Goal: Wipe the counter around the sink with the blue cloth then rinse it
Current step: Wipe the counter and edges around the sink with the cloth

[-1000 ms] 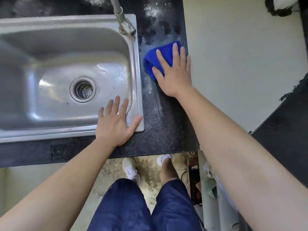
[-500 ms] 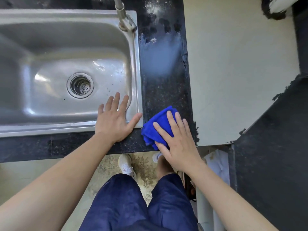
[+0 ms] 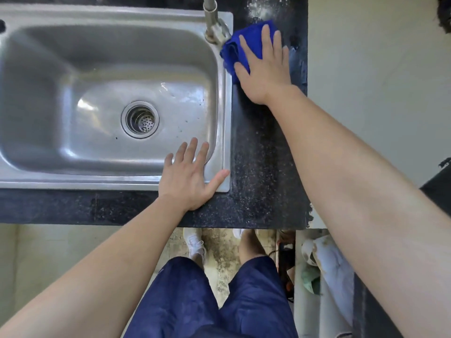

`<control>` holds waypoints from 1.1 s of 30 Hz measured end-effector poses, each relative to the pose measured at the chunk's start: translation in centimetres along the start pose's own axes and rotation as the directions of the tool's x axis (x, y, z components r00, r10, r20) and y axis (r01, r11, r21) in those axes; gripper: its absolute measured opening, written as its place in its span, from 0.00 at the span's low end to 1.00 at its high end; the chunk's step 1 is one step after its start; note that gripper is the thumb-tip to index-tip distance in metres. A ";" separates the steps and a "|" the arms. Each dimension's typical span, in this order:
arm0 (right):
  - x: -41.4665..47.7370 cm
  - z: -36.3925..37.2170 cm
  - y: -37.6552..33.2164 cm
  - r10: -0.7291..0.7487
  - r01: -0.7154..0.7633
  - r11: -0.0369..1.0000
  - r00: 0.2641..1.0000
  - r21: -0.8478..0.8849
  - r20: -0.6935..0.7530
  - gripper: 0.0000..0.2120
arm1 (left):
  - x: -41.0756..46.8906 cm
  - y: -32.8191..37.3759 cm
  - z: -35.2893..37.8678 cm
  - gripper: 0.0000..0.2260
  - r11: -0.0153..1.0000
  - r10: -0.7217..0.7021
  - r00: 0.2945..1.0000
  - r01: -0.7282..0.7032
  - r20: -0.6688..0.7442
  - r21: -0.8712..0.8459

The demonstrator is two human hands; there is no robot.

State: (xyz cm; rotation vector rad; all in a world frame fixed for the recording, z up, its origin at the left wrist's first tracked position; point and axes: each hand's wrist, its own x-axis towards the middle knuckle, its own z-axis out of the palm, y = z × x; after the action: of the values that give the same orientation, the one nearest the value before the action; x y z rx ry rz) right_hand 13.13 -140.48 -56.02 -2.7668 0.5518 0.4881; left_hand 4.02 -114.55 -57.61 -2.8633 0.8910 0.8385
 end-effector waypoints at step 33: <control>-16.5 8.1 -0.8 0.044 -0.040 0.998 0.993 0.038 -0.108 0.29 | 0.1 -0.4 0.5 0.37 0.998 0.052 0.999 -0.052 -0.009 -0.038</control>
State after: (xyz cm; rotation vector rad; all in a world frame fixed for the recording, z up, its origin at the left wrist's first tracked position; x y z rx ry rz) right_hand -3.05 -131.82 -57.01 -2.7650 0.6385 0.3341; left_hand 4.10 -114.19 -58.10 -2.8901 0.9647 0.8580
